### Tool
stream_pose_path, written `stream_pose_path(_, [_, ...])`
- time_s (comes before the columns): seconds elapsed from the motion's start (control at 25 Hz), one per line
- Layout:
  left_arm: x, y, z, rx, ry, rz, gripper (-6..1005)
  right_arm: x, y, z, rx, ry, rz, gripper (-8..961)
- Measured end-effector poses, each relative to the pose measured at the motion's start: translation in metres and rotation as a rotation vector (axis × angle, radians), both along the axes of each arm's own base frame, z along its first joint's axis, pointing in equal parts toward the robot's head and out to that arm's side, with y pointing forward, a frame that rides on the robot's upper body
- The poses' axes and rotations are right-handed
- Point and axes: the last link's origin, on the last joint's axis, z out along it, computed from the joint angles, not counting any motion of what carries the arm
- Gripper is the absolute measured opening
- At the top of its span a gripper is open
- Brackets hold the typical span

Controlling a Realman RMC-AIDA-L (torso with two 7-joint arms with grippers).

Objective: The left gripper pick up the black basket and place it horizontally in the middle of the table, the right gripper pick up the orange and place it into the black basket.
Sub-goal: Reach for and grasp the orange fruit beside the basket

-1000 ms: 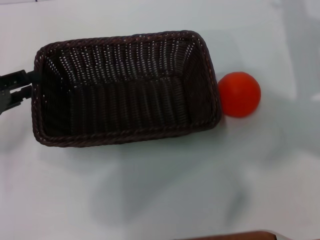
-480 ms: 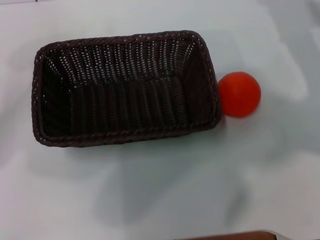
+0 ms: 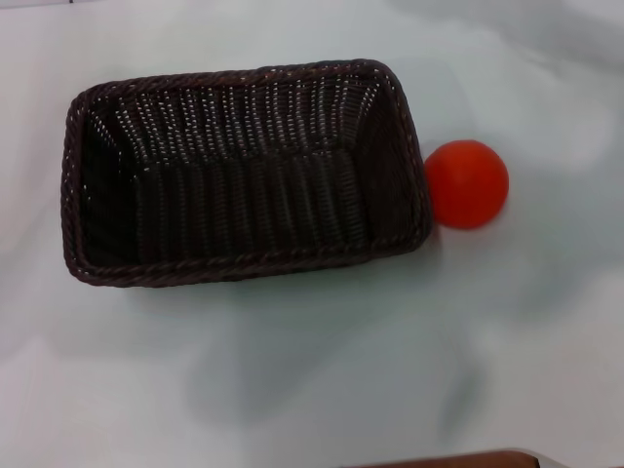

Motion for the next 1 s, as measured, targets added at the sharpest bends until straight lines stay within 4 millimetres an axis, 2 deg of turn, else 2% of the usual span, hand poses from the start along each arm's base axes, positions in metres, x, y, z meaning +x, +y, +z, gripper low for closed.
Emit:
stream_pose_path(0.2, [0.007,0.008,0.001,0.030,0.018,-0.023,540,-0.019,-0.012,0.020,-0.181,-0.181,0.027,862])
stream_pose_path(0.36, [0.008,0.009,0.002,0.075,0.012,-0.030,539,-0.021,-0.017,0.018,-0.282,-0.280,0.030,844])
stream_pose_path(0.52, [0.009,0.010,0.001,0.105,-0.012,-0.030,540,-0.018,-0.019,0.004,-0.389,-0.402,0.009,826])
stream_pose_path(0.6, [0.009,0.010,0.000,0.107,-0.024,-0.029,540,-0.018,-0.020,-0.012,-0.452,-0.482,0.004,818])
stream_pose_path(1.0, [0.008,0.010,-0.004,0.104,-0.062,-0.016,539,-0.023,-0.013,-0.049,-0.517,-0.647,-0.014,773])
